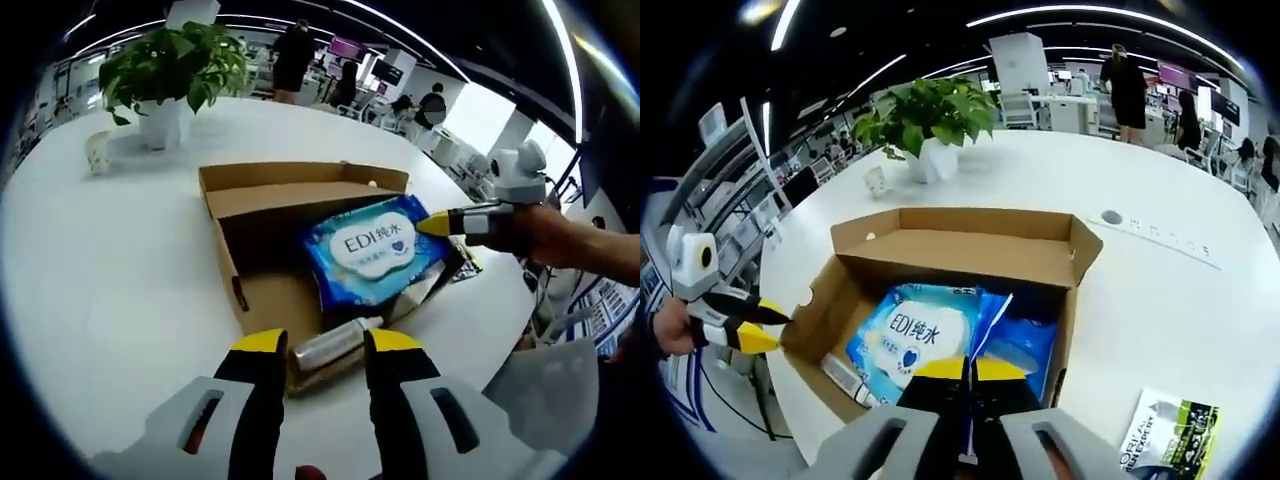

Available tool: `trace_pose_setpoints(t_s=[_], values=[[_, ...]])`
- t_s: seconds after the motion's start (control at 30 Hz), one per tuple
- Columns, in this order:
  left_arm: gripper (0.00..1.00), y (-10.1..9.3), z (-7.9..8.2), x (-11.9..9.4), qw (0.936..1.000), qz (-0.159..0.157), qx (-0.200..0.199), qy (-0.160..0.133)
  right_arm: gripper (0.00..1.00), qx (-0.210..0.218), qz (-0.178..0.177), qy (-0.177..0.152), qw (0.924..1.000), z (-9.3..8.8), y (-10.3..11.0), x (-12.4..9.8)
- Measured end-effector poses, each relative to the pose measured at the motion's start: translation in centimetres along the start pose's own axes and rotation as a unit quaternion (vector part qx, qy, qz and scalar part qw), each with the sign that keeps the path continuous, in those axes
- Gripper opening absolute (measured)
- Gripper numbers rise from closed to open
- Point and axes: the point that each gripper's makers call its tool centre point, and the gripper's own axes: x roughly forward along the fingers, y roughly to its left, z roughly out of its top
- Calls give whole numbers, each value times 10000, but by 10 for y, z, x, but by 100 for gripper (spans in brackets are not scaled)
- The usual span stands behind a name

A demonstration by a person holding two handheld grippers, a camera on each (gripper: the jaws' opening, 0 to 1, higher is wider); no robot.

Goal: Operate the shoe box by opening the lid, removing the specified soft item, and placing it in the target area until the item is outside and the box remains undamaged.

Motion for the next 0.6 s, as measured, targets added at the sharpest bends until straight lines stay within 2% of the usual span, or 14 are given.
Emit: trace_pose_setpoints(t_s=[0.33,0.6], values=[[30,-8,13,34,9999,-53,23,144,0,92,-8,69,9999,-3,-9,7],[30,-12,17,63,9993,-113,-70,342,0,160,30,71,9998,-4,-12,10]])
